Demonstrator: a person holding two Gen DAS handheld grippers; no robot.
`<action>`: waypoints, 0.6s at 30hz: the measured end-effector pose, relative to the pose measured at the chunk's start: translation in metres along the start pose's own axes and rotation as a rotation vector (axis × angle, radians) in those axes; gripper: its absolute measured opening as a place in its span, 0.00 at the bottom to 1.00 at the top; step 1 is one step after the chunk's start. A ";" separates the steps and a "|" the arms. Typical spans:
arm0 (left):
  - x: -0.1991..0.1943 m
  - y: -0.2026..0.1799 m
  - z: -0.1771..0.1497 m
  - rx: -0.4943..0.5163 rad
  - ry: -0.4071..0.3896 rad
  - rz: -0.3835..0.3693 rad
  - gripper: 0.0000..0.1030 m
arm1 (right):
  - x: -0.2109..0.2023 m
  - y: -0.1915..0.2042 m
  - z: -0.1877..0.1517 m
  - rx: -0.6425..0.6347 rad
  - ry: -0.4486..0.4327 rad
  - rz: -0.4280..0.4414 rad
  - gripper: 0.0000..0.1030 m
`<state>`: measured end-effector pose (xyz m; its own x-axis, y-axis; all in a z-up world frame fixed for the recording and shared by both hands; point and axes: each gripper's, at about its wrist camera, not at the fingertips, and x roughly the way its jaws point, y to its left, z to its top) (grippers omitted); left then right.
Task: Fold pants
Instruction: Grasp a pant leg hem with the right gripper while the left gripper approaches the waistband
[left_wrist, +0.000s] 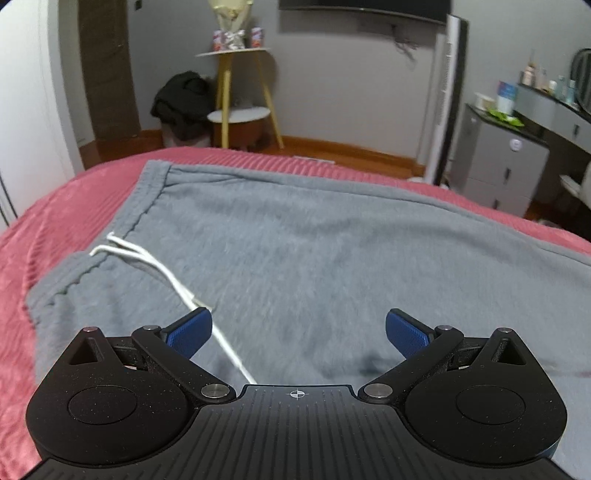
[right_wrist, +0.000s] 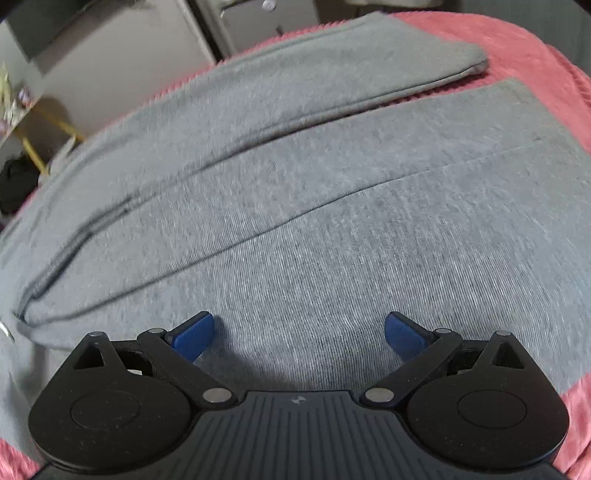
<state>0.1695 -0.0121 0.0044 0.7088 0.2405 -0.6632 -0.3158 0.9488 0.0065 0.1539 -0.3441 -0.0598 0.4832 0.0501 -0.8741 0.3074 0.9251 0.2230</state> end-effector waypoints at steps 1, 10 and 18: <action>0.007 0.003 -0.003 -0.008 -0.019 0.023 1.00 | 0.000 0.003 0.007 -0.041 0.050 -0.003 0.97; 0.034 0.049 -0.004 -0.205 -0.138 0.078 1.00 | 0.026 -0.020 0.208 0.231 -0.132 0.035 0.75; 0.055 0.062 -0.008 -0.282 -0.125 0.046 1.00 | 0.124 -0.017 0.327 0.483 -0.144 -0.087 0.56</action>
<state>0.1843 0.0586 -0.0375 0.7559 0.3220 -0.5700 -0.4997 0.8463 -0.1846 0.4763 -0.4765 -0.0305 0.5368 -0.1033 -0.8374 0.6791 0.6419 0.3561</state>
